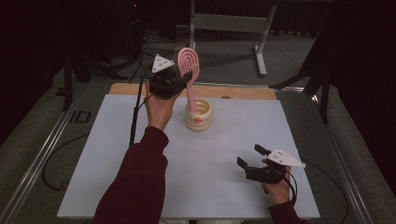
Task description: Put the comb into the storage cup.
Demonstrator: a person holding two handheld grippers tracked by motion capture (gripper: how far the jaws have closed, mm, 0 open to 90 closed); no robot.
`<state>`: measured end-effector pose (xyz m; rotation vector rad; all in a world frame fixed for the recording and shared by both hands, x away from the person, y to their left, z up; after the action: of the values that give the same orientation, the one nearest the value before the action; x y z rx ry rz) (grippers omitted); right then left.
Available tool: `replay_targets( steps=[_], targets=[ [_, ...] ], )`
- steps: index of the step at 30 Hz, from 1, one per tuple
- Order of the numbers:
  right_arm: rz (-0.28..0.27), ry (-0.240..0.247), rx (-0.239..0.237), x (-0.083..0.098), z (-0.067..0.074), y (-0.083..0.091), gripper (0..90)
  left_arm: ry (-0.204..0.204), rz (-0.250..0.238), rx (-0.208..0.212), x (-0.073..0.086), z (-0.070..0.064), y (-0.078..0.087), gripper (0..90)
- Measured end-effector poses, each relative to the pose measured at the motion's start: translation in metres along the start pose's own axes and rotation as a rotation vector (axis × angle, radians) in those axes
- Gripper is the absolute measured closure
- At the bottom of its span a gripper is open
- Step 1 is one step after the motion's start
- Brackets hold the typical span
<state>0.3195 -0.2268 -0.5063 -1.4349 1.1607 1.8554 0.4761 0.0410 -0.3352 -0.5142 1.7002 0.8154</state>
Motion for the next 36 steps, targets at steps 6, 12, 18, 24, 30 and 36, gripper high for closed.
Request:
replay_targets(
  steps=[6,12,18,24,30,36],
  targets=[
    [0.003,-0.003,0.002,0.0,0.0,0.0,9.5,0.003,0.003,-0.009,0.003,0.001,-0.004,64.8],
    [-0.001,-0.002,-0.001,0.0,0.0,0.0,9.5,0.005,-0.003,-0.016,0.003,0.0,-0.007,64.8],
    [-0.003,-0.005,0.002,-0.001,-0.001,0.0,9.5,0.014,-0.004,-0.021,0.005,0.0,-0.012,64.8],
    [-0.005,-0.002,0.0,-0.002,0.0,0.0,9.5,0.011,0.001,-0.022,0.008,-0.003,-0.016,64.8],
    [-0.011,-0.009,0.005,-0.003,-0.002,0.001,9.5,0.013,0.003,-0.033,0.01,-0.001,-0.021,64.8],
    [-0.01,-0.007,0.0,-0.003,0.0,0.0,9.6,0.015,-0.004,-0.043,0.011,0.0,-0.024,64.8]
  ],
)
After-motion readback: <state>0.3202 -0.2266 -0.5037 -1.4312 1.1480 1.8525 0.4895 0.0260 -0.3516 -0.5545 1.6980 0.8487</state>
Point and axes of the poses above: each handheld gripper's, and its own axes: y roughly backward along the jaws, x roughly out of its underside, z roughly to its left, the point moved 7 cm from there along -y, roughly forward along the jaws, and after that the axes turned 7 degrees about x, right-handed, at the moved point
